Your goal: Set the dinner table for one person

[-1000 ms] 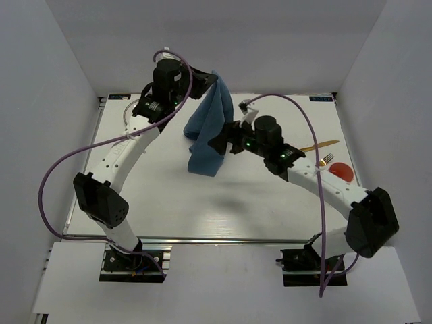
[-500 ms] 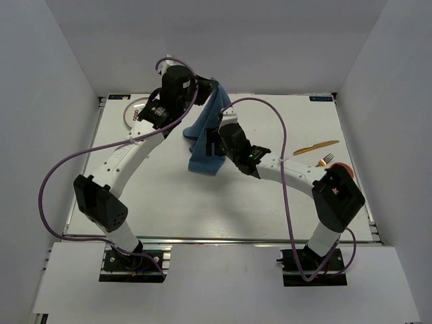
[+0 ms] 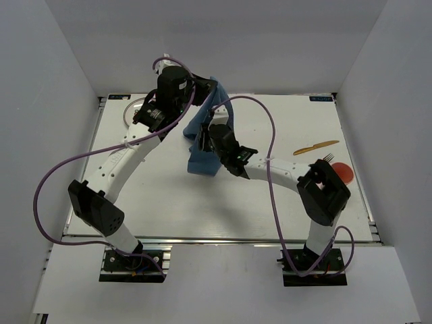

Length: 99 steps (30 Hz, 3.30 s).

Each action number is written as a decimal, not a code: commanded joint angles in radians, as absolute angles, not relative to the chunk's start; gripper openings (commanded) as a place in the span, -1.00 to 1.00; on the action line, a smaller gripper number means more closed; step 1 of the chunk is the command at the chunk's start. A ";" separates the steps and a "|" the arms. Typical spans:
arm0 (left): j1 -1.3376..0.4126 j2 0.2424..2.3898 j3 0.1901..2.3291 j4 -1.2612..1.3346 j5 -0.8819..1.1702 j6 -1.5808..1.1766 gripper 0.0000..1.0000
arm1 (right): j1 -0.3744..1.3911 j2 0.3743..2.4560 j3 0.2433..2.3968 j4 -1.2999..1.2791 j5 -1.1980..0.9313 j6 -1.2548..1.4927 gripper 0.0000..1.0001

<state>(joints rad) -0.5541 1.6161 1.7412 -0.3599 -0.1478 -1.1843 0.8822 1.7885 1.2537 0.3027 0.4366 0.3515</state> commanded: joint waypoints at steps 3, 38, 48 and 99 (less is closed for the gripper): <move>-0.537 1.531 1.758 -0.356 -0.123 -1.164 -1.00 | 0.862 1.844 1.328 0.330 0.566 0.359 -0.93; -0.528 1.164 0.990 -0.328 -0.549 -1.376 -1.00 | 0.537 1.475 0.687 0.311 -0.264 0.653 0.79; -0.528 1.061 0.874 -0.397 -0.538 -1.382 -1.00 | 0.542 1.566 0.568 0.487 -0.063 1.084 0.77; -0.454 1.103 0.450 0.336 -0.218 -1.146 -1.00 | 0.107 1.313 0.829 0.140 -0.454 0.549 -1.00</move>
